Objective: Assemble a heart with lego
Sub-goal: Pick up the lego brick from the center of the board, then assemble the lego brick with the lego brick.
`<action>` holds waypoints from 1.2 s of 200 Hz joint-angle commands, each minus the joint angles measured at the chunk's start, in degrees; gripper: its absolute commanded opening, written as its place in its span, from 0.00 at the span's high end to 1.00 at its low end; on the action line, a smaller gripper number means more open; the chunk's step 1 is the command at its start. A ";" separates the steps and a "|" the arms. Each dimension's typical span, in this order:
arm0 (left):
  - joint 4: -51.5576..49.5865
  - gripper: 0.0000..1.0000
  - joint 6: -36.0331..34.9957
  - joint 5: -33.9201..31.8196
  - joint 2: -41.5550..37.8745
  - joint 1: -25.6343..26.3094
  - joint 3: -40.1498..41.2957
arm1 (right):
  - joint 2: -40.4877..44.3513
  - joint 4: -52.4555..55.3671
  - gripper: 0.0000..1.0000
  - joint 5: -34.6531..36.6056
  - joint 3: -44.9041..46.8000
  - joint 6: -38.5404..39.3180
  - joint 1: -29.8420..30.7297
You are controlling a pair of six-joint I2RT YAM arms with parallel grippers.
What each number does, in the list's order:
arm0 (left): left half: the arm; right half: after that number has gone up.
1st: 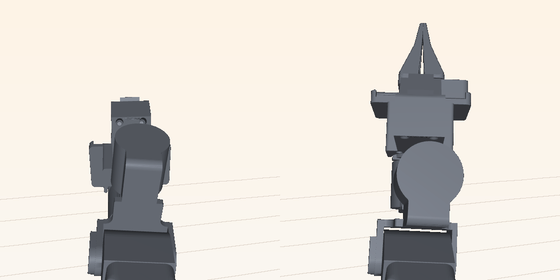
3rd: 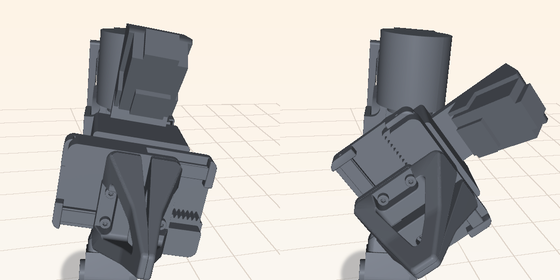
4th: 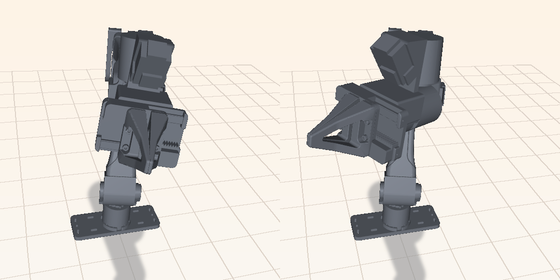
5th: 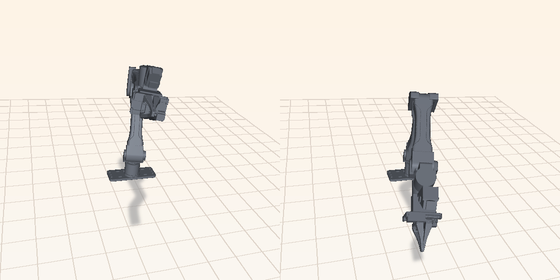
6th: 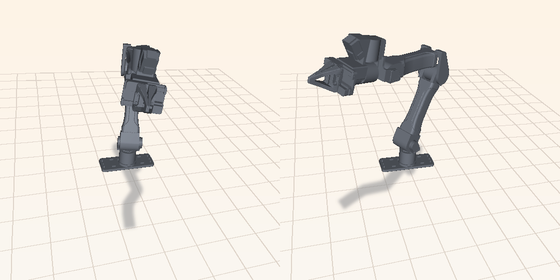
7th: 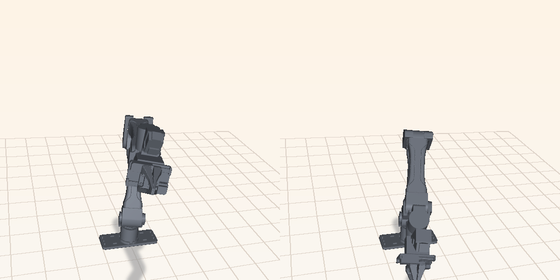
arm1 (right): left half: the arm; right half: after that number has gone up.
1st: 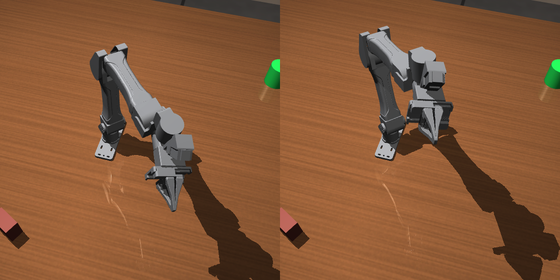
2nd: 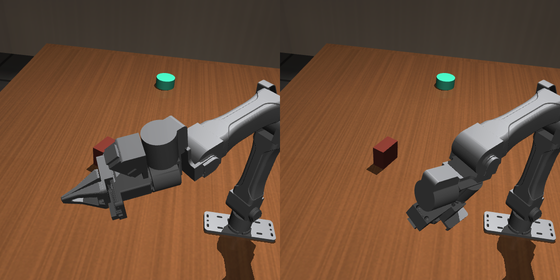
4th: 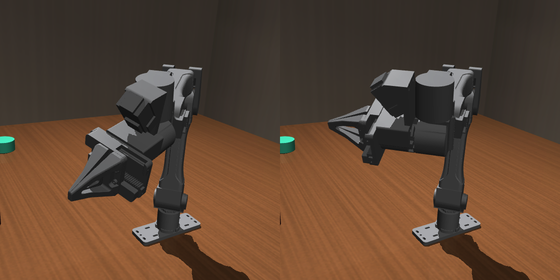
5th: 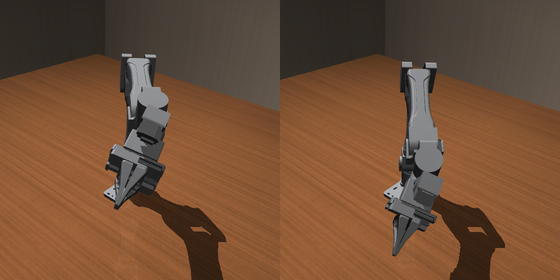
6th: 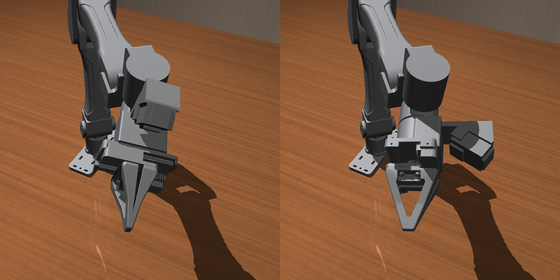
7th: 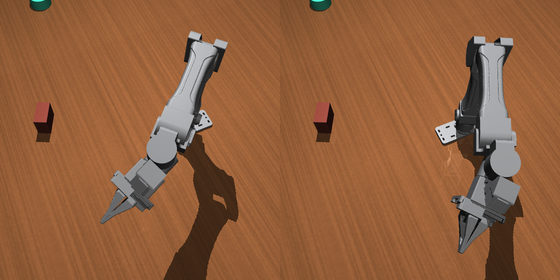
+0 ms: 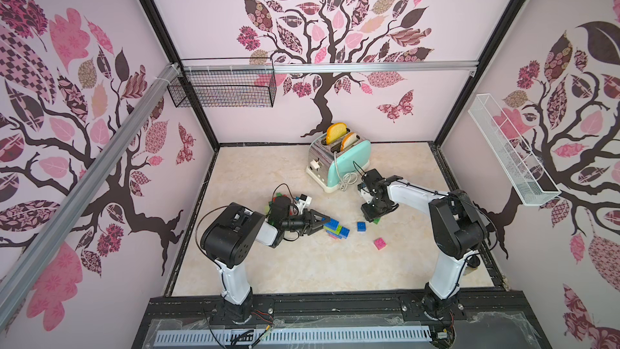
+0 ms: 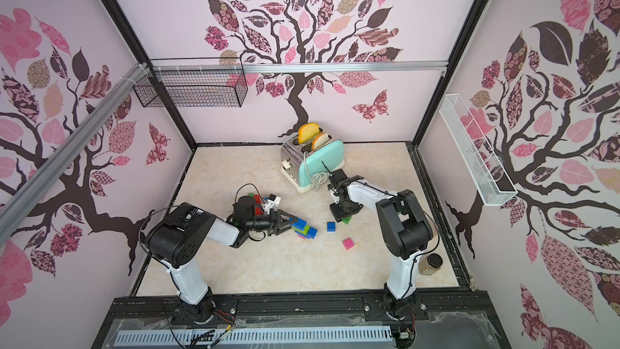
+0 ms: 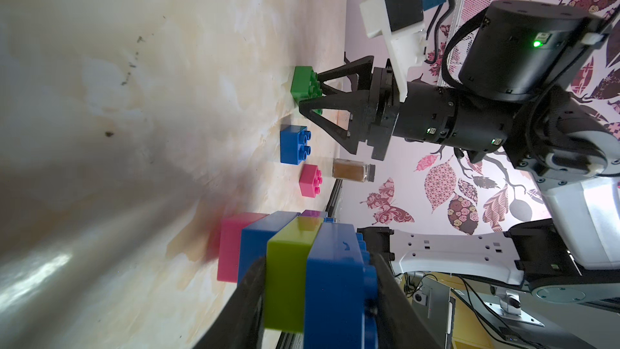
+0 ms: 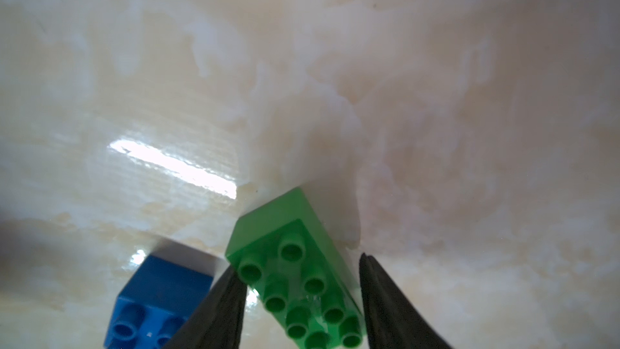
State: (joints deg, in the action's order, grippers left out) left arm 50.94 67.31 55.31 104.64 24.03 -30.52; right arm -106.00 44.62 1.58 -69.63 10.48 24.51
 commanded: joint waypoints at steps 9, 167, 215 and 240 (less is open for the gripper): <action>2.51 0.64 -0.49 0.06 -0.93 0.22 0.63 | 1.40 0.46 0.55 0.33 -1.09 0.15 0.25; 3.77 0.63 -0.59 0.22 2.23 -1.40 -0.26 | 13.91 6.70 0.76 -12.04 -1.07 7.14 12.83; 5.05 0.63 -1.62 0.68 2.00 -1.38 0.13 | 10.85 8.53 0.76 -13.73 -4.54 11.49 17.48; 5.53 0.63 -1.89 0.98 2.46 -1.33 0.17 | 10.66 9.43 0.76 -14.74 -5.36 12.12 17.55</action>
State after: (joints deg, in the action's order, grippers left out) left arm 54.04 67.05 55.44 106.02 22.81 -30.30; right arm -95.74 52.49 -11.60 -72.40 20.27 41.82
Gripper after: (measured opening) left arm 0.441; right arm 0.323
